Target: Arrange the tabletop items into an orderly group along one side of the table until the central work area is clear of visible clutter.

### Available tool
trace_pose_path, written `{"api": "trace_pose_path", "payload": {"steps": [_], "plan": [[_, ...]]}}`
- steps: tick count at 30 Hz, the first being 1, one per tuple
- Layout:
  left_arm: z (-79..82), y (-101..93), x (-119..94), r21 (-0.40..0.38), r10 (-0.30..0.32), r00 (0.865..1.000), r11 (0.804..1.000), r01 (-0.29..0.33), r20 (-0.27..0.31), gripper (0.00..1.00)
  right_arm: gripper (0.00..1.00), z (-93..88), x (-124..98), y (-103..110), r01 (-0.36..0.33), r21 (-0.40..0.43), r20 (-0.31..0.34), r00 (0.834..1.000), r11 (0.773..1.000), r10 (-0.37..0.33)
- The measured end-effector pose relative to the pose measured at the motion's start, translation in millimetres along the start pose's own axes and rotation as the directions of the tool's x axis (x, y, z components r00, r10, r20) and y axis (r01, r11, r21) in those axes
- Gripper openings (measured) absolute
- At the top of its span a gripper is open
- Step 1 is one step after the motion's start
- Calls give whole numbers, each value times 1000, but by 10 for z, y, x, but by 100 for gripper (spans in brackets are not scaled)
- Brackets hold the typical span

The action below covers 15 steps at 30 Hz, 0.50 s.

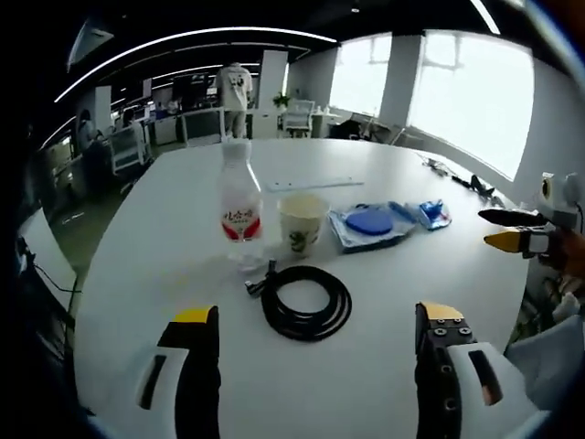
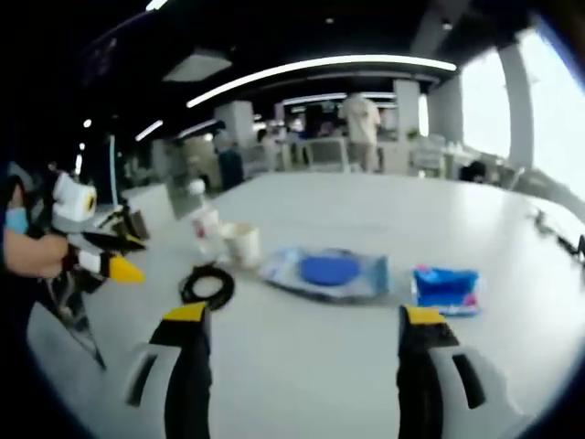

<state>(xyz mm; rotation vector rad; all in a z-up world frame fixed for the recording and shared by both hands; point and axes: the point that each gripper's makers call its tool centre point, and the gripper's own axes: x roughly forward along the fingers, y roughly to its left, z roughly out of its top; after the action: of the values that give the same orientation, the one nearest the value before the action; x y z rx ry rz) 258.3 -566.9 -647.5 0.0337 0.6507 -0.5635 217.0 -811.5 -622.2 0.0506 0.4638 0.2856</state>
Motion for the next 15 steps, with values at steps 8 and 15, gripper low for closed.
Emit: {"api": "trace_pose_path", "payload": {"steps": [8, 15], "plan": [[48, 79, 174, -19, 0, 1000, 1000, -1, -18, 87, 80, 14, 276, 236, -63, 1, -13, 998, 998, 63], [-10, 128, 292, -28, 0, 999, 1000, -1, -38, 86, 79, -24, 451, 298, -91, 7, -29, 995, 996, 91]]}}
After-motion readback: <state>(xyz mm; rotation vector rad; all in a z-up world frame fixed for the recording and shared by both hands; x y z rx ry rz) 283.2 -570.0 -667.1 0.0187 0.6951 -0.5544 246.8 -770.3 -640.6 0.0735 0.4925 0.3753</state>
